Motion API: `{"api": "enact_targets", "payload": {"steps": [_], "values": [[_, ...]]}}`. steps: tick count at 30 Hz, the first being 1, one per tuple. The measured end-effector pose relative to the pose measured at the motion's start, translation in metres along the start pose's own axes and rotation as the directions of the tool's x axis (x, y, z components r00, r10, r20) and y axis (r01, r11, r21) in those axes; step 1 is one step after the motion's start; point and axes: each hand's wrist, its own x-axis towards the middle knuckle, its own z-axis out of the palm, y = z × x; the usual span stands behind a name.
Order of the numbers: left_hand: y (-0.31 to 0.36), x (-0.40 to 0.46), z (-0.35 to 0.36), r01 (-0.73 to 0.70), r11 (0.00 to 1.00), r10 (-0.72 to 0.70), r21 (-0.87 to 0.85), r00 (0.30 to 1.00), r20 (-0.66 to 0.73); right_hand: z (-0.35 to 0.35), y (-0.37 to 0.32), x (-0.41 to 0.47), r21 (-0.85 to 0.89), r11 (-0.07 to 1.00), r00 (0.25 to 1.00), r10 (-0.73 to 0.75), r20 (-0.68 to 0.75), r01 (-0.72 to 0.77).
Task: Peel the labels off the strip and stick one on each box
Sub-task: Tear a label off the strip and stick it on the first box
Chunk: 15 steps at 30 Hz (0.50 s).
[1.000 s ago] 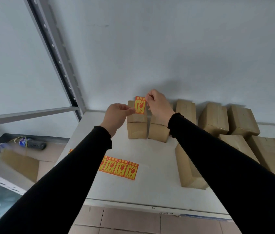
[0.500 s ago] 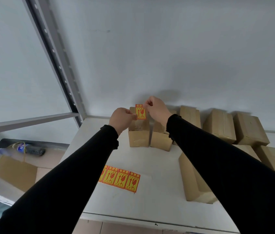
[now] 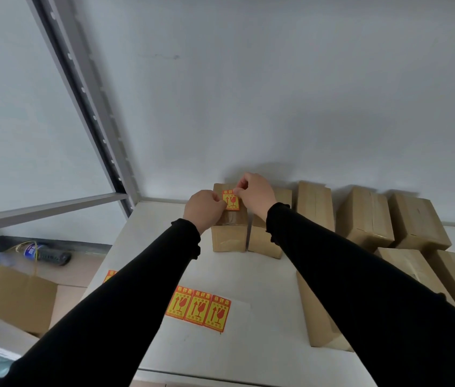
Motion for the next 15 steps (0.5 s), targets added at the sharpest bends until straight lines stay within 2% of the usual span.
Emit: {"api": "enact_targets", "payload": {"steps": [15], "values": [[-0.0009, 0.0039, 0.005, -0.04, 0.997, 0.041, 0.062, 0.999, -0.015, 0.0017, 0.0013, 0.0037, -0.086, 0.996, 1.0, 0.013, 0.01, -0.012]]}}
